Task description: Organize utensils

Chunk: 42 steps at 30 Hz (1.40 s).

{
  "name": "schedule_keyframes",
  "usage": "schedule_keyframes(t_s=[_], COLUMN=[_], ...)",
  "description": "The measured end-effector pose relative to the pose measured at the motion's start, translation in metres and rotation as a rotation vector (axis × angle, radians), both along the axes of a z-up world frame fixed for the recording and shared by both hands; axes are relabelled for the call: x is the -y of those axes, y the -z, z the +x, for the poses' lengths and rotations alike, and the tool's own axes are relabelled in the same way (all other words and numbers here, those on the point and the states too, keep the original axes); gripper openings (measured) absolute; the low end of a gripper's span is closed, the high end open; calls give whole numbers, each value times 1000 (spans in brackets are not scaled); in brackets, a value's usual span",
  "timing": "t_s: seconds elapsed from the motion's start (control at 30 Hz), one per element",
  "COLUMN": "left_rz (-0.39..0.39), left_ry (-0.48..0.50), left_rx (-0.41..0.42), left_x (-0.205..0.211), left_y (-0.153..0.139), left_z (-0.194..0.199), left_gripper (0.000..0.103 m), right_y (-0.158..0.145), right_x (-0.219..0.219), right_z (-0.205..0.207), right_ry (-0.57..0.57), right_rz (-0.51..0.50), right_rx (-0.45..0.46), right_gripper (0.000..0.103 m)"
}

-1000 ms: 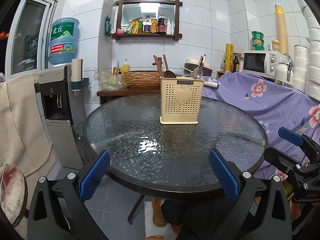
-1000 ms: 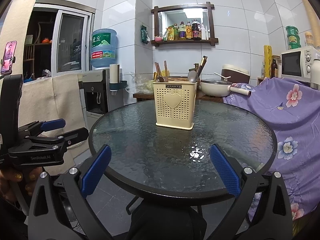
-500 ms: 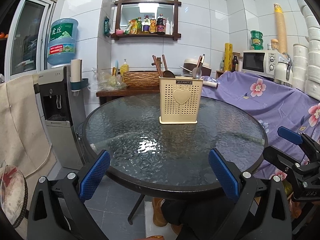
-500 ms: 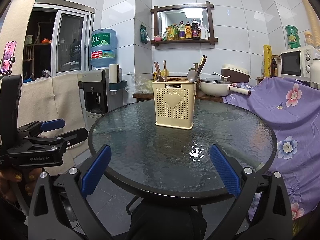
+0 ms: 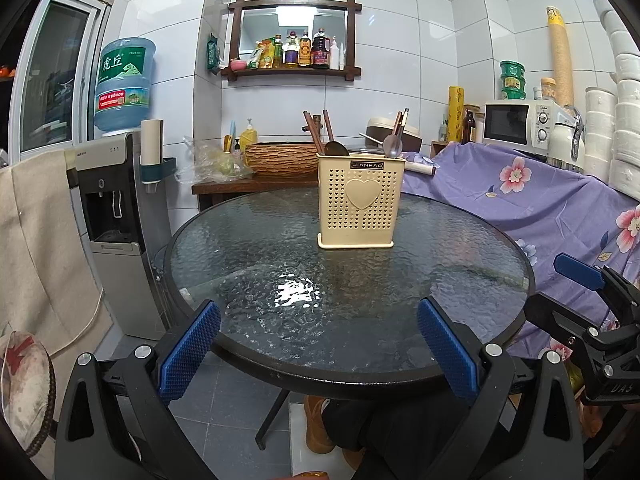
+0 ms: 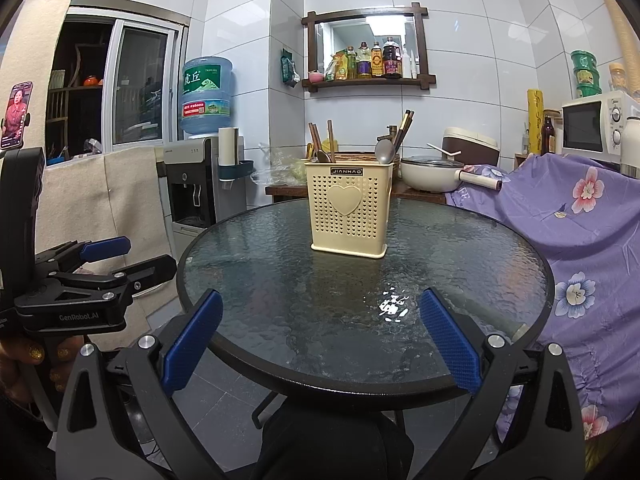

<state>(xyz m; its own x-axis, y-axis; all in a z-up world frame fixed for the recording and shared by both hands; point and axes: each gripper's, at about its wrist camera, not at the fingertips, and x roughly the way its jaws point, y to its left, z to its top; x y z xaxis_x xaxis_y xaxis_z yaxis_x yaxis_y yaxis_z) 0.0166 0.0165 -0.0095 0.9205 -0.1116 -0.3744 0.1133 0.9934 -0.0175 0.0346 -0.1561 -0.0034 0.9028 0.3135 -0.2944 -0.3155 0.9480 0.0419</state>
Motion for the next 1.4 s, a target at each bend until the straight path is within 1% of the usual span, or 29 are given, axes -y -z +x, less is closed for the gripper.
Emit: schedule_keyframes(t_s=[0.37, 0.5, 0.7, 0.77, 0.87, 1.07, 1.2, 1.4], left_rz=[-1, -22, -19, -28, -38, -32, -5, -7], left_ry=[2, 14, 10, 22, 18, 13, -10, -7], left_rx=[3, 2, -11, -6, -20, -19, -9, -3], left_x=[1, -1, -2, -3, -3, -4, -3, -3], left_y=[-1, -2, -1, -1, 0, 2, 0, 0], left_z=[0, 1, 4, 3, 5, 3, 3, 1], left_gripper=[97, 97, 97, 97, 97, 97, 97, 97], right_y=[1, 1, 1, 1, 1, 2, 2, 2], right_x=[-1, 0, -1, -1, 0, 0, 0, 1], right_z=[0, 0, 0, 0, 0, -1, 0, 0], right_ry=[2, 3, 4, 4, 4, 4, 5, 5], right_rz=[-2, 1, -1, 0, 1, 2, 0, 1], right_rx=[-2, -1, -1, -2, -3, -5, -5, -5], right_gripper=[97, 97, 97, 97, 97, 97, 97, 97])
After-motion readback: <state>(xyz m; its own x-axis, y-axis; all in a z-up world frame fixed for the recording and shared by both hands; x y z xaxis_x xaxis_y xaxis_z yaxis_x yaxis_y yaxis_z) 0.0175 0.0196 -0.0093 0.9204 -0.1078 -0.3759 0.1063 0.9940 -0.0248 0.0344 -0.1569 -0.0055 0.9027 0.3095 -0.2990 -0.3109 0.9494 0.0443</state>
